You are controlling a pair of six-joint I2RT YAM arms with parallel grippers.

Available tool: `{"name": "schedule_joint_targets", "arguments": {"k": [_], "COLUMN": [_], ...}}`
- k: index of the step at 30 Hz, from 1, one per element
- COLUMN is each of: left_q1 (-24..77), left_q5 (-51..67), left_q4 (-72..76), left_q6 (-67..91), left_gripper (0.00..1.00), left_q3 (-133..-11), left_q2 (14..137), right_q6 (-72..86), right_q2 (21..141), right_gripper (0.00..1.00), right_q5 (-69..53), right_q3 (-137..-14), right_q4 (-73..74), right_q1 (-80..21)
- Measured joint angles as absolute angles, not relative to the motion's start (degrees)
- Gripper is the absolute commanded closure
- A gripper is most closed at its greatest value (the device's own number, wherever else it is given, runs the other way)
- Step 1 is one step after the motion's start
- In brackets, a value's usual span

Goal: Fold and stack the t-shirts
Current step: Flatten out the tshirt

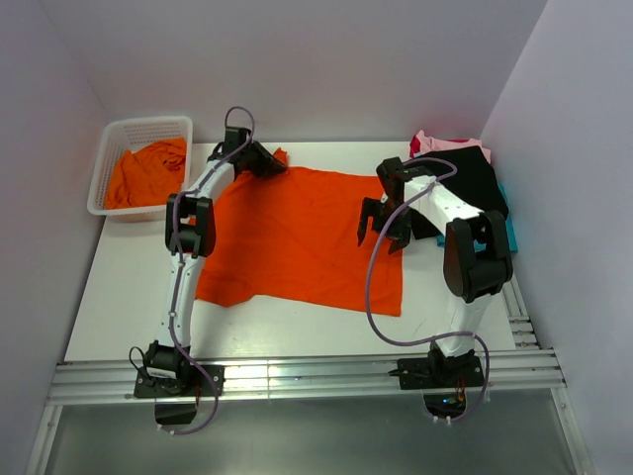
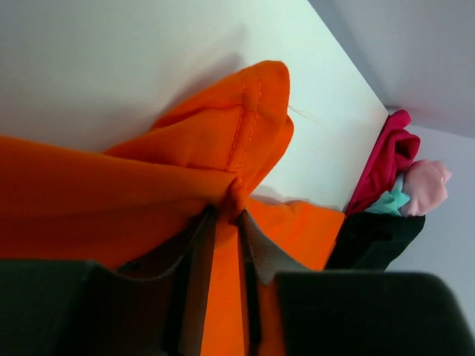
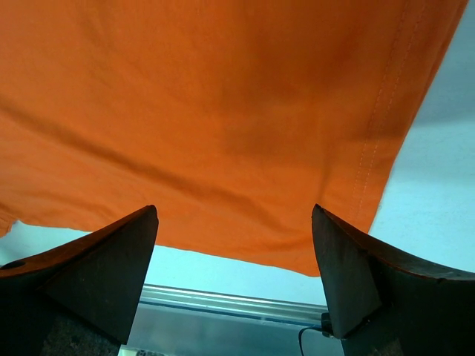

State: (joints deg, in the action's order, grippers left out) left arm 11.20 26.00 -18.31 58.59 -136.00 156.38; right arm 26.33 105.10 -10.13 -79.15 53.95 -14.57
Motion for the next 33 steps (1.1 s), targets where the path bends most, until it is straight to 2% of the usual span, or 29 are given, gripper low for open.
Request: {"name": "schedule_joint_targets", "arguments": {"k": [2,5,8,18,28,31,33], "left_q1": [10.9,10.6,10.4,9.0,2.2,0.5,-0.1], "left_q5": [26.6,26.8,27.2,24.3,17.8,16.4,15.5], "left_q4": [-18.3,-18.5,-18.5,-18.7,-15.2,-12.4,-9.3], "left_q6": [58.2,57.7,57.6,55.6,56.9,59.4,61.1], "left_gripper": [0.79,0.91,1.0,1.0,1.0,0.81,0.28], "left_q3": [-135.9,-135.8,-135.6,-132.6,-134.1,-136.2,-138.2], "left_q2": [156.4,156.5,156.5,153.6,148.2,148.6,149.8], "right_q6": [26.3,26.5,26.5,26.5,26.5,26.5,26.5], "right_q2": [105.3,105.4,105.4,106.4,107.7,107.8,107.8], "right_gripper": [0.09,0.09,0.1,0.11,0.11,0.11,0.11], "right_q5": [-10.1,-10.1,-10.1,-9.9,-9.9,-9.9,-9.9], "right_q3": [-79.2,-79.2,-79.2,-79.2,-79.4,-79.4,-79.4], "right_q4": [53.9,54.0,54.0,54.0,54.0,54.2,54.4], "right_q1": [-14.3,-14.2,-14.2,-14.2,-14.2,-14.2,-14.2]}}
